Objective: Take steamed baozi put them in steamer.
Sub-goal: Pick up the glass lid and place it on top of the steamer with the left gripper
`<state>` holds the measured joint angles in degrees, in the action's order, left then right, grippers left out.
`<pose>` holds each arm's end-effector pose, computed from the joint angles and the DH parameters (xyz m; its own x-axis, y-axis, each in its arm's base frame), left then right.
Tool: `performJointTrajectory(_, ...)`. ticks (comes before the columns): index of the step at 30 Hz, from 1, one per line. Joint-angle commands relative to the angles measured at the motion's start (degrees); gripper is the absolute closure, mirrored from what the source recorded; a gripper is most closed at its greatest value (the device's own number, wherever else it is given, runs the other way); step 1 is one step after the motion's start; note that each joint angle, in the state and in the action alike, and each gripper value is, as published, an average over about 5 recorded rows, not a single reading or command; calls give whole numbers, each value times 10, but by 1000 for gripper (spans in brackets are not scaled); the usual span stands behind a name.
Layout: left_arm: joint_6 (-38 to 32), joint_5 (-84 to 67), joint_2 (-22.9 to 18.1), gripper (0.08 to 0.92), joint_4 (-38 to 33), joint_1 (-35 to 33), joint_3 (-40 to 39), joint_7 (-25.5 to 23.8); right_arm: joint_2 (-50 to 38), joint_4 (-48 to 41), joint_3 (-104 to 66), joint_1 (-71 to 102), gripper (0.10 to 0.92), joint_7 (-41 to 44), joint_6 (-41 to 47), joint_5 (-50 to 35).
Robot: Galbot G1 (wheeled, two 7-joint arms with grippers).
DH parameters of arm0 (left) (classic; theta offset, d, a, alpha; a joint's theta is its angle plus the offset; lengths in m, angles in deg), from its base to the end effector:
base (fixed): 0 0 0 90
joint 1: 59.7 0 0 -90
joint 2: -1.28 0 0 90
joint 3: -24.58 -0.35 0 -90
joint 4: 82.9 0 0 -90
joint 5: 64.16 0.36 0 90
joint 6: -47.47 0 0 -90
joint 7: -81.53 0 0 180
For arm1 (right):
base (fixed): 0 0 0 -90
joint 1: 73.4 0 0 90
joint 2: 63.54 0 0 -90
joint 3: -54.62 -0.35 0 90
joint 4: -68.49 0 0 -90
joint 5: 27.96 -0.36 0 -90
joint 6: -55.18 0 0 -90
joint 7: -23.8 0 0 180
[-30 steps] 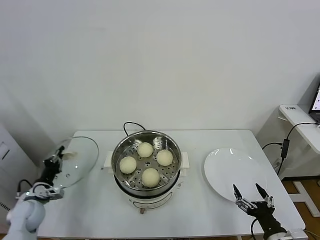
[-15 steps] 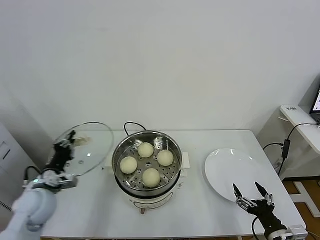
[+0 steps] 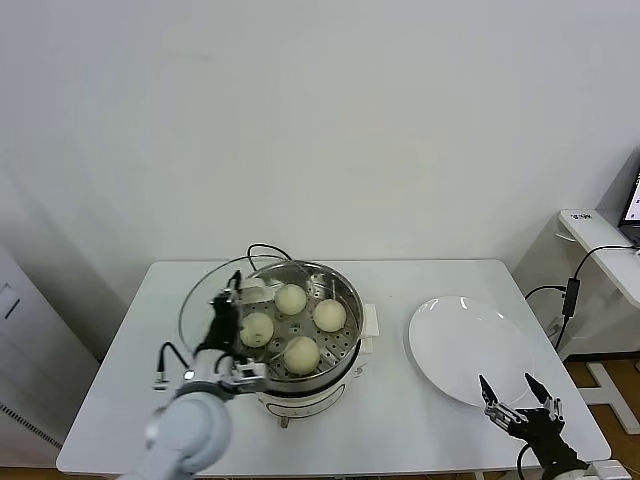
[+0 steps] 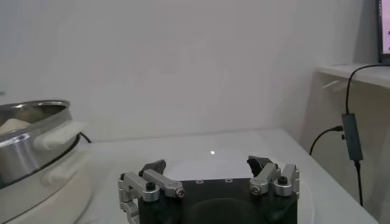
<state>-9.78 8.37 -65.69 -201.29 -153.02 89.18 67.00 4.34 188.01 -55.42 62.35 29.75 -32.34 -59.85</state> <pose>0.2730 -0.0551 -0.2339 -0.9995 0.0195 0.0246 0.0264 0.0986 0.9948 0.1198 -0.1644 -0.2942 -0.9739 -0.0151 0.2266 -0.0027 0.9985 0.0547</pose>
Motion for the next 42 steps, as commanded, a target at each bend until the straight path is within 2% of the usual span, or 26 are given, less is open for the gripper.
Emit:
performJointTrajectory(1,69,131,-87,872,1,37,-122,-43,4,0,-7,8,203,3,-1,1)
performJointTrajectory(18,60,147,-108,872,35,34,-121,-45,8,-2,-7,9,203,9,-4,0)
performJointTrajectory(31,51,153,-109,872,80,42,-107,-35,11,-1,-9,11,203,14,-8,-2)
performJointTrajectory(42,46,154,-102,872,78,33,-103,-39,11,1,-13,12,203,16,-9,-5)
